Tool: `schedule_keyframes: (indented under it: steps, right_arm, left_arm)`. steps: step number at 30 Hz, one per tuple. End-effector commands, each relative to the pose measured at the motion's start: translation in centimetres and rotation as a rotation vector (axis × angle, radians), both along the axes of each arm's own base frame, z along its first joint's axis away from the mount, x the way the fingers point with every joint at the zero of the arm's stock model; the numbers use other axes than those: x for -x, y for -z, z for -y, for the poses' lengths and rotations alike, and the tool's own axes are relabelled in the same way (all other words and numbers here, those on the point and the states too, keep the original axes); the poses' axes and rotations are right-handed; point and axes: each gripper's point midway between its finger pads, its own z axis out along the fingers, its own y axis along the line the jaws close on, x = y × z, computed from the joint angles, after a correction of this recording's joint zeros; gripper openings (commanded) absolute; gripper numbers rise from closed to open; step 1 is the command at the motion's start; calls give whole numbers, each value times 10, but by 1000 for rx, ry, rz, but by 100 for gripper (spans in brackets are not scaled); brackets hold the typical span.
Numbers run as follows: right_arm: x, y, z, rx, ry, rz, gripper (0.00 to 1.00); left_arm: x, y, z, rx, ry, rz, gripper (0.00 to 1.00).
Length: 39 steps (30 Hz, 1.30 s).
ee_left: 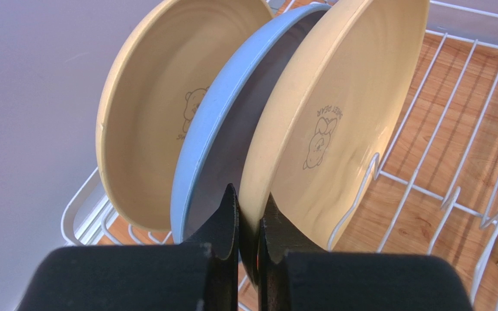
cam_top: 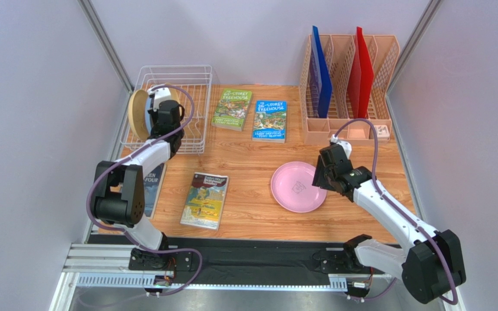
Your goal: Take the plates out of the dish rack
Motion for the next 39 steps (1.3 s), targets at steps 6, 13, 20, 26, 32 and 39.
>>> schedule_keyframes:
  steps: [6,13,20,26,32,39]
  right_arm:
    - [-26,-20,-7,18,-25,48,50]
    - [-27,-24,-6,26,-23,37,50]
    - [-31,-64,-33,-89,-146,158,52]
    - [-46,-132,-102,-406,-360,329,53]
    - [-84,-158,-166,-552,-498,372,54]
    - [-124,-169,-238,-613,-616,371,54]
  left_arm:
    - [12,-66,-10,-5,-50,159,0]
    - [28,-108,-9,-106,-134,258,0]
    - [46,-127,22,-30,14,224,0]
    - [65,-123,84,277,329,158,0]
    - [88,-120,131,497,531,96,0]
    - [105,-121,161,640,662,83,0]
